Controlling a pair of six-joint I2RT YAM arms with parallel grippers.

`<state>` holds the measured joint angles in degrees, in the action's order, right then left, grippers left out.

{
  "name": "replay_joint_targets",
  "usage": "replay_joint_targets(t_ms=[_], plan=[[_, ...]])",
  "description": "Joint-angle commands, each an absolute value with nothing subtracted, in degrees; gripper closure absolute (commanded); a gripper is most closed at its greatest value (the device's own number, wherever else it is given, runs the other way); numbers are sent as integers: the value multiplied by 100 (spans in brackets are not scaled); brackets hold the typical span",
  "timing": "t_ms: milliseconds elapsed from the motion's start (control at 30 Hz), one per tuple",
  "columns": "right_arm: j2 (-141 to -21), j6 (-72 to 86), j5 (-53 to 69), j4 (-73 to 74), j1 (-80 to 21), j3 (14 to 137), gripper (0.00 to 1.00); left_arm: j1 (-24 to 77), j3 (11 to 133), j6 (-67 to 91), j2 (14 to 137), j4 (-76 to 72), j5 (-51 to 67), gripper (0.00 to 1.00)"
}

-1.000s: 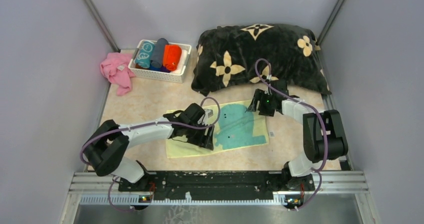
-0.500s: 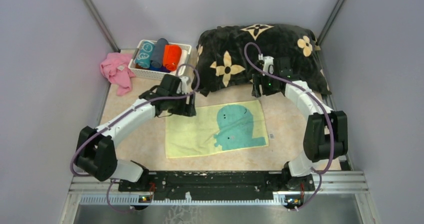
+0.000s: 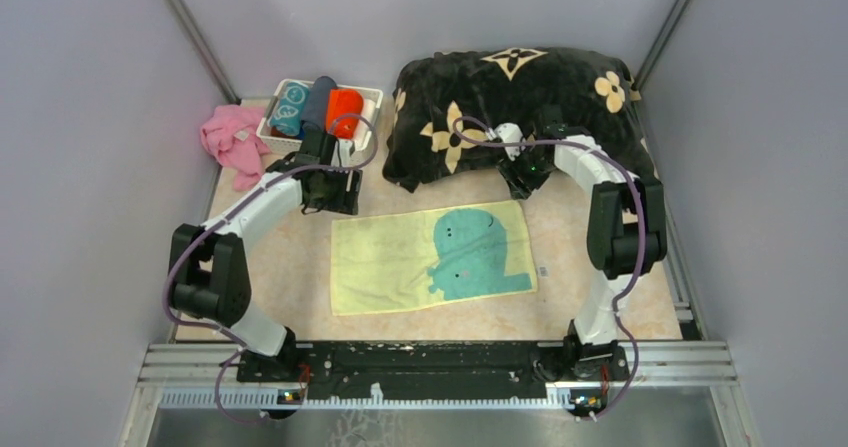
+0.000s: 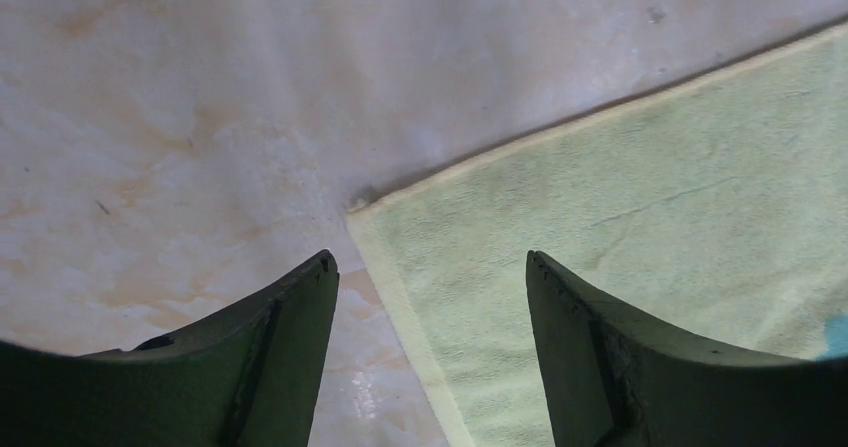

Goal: Roll the towels
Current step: Flatten out the towel at the center of the board, then fold the towel at the center of the board.

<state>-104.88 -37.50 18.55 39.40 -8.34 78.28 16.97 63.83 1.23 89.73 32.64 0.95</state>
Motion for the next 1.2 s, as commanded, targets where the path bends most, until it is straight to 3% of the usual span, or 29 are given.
replay_joint_targets(t_ms=[0, 367, 767, 1167], plan=[[-10854, -4505, 2094, 4449, -803, 8436, 50, 1427, 6488, -80, 9124, 3367, -1, 26], [-11777, -4823, 2068, 5062, -966, 8917, 59, 1220, 6330, -170, 9255, 3260, 26, 28], [-11633, -4959, 2027, 5220, -965, 9051, 98, 949, 6701, -554, 9669, 3394, 288, 40], [-11007, -4869, 2043, 4768, -888, 8676, 100, 923, 6866, -776, 10139, 3555, 365, 42]])
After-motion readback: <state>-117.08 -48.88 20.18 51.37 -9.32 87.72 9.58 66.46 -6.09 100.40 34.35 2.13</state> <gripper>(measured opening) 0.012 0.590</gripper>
